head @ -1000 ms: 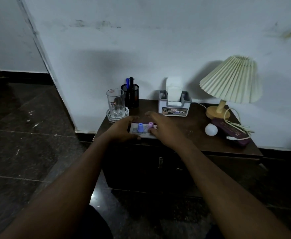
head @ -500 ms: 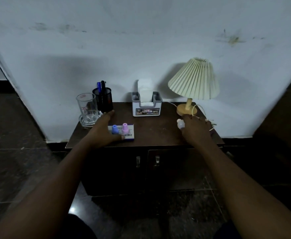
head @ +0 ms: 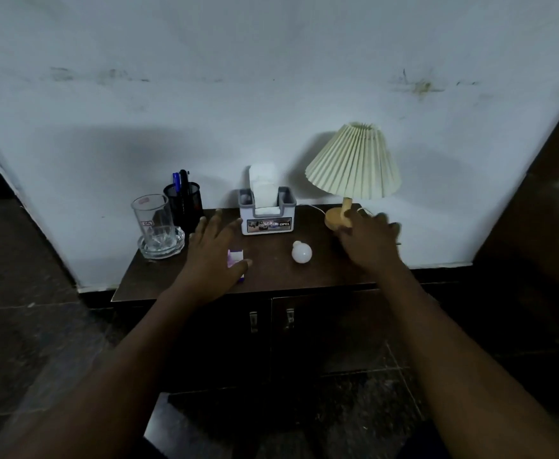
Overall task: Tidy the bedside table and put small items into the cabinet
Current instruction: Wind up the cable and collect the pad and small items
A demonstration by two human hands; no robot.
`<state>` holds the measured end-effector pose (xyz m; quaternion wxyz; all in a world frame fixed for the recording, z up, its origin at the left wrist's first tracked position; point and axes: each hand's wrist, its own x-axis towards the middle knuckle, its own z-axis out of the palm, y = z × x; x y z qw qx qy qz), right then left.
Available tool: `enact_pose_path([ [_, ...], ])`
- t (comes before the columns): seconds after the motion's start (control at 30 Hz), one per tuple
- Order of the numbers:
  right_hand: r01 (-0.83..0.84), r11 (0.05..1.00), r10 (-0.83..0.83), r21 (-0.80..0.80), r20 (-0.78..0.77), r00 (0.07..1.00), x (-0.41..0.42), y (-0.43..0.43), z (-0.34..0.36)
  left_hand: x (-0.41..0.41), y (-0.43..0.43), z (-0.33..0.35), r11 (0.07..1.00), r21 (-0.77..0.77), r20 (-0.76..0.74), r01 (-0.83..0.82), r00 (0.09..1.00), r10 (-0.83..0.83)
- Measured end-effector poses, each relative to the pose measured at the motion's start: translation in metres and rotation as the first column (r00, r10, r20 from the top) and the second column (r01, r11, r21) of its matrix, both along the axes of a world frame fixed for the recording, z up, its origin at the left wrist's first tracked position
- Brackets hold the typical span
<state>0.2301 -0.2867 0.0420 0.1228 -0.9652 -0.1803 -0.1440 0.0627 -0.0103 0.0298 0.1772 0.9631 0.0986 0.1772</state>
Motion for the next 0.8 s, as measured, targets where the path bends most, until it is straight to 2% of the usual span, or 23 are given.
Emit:
enact_pose_path([
  [0.1, 0.186, 0.982, -0.189, -0.031, -0.158, 0.969, 0.026, -0.044, -0.005, -0.002, -0.001, 0.000, 0.999, 0.050, 0.062, 0.015, 0.998, -0.018],
  [0.17, 0.189, 0.981, -0.195, -0.048, -0.304, 0.932, 0.036, -0.057, -0.020, -0.002, -0.002, 0.002, 0.998, 0.065, 0.061, 0.010, 0.998, -0.014],
  [0.23, 0.184, 0.981, -0.152, 0.054, -0.363, 0.919, 0.044, -0.060, -0.030, -0.001, -0.004, 0.003, 0.997, 0.083, 0.019, 0.008, 1.000, -0.009],
  [0.33, 0.151, 0.950, -0.070, 0.272, -0.285, 0.956, 0.051, -0.061, -0.033, -0.002, -0.010, 0.005, 0.996, 0.087, -0.021, 0.012, 1.000, -0.010],
  [0.47, 0.075, 0.920, -0.028, 0.385, -0.126, 0.992, 0.045, -0.072, -0.027, -0.005, -0.019, 0.008, 0.996, 0.093, 0.038, 0.017, 0.999, -0.021],
  [0.53, -0.016, 0.897, 0.059, 0.442, -0.084, 0.995, 0.035, -0.080, -0.014, -0.006, -0.025, 0.009, 0.996, 0.088, 0.093, 0.027, 0.995, -0.035],
  [0.67, -0.215, 0.869, 0.256, 0.446, -0.034, 0.966, 0.001, -0.074, 0.023, -0.002, -0.039, 0.010, 0.996, 0.057, 0.216, 0.073, 0.973, -0.084],
  [0.73, -0.273, 0.814, 0.315, 0.512, 0.005, 0.949, -0.021, -0.059, 0.038, -0.001, -0.052, 0.013, 0.991, -0.074, 0.251, 0.113, 0.964, -0.091],
  [0.8, -0.329, 0.687, 0.415, 0.647, 0.022, 0.910, -0.040, -0.040, 0.052, 0.001, -0.065, 0.020, 0.953, -0.270, 0.269, 0.139, 0.961, -0.064],
])
